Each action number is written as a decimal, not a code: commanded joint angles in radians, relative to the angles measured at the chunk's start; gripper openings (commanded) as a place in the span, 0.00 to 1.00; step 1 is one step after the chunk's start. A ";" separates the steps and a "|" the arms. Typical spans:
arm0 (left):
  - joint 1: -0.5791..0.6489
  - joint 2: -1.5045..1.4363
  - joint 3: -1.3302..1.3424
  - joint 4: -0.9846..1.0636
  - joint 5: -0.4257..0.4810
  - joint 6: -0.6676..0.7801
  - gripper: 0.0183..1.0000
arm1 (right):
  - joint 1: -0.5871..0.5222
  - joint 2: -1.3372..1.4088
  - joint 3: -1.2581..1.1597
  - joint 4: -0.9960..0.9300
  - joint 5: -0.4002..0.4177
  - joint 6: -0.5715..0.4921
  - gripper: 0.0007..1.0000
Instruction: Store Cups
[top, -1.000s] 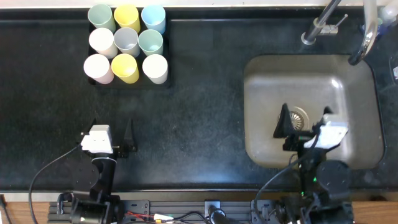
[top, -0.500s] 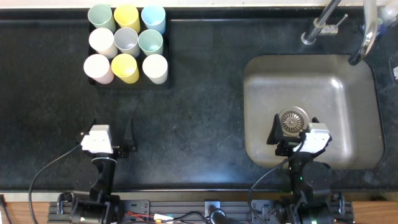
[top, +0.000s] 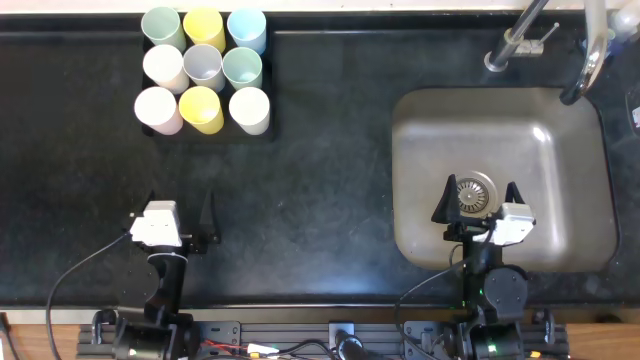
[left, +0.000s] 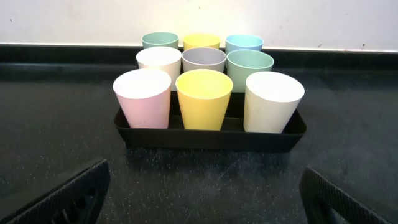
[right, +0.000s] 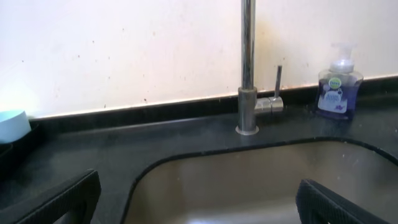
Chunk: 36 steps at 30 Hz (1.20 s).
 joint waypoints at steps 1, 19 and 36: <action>-0.005 -0.007 -0.001 -0.002 -0.008 0.018 1.00 | -0.005 -0.018 -0.014 0.009 0.008 -0.003 1.00; -0.005 -0.007 -0.001 -0.002 -0.008 0.018 1.00 | -0.005 -0.018 -0.014 0.009 -0.005 0.003 1.00; -0.005 -0.007 -0.001 -0.002 -0.008 0.018 1.00 | -0.068 -0.018 -0.014 -0.012 -0.173 0.008 1.00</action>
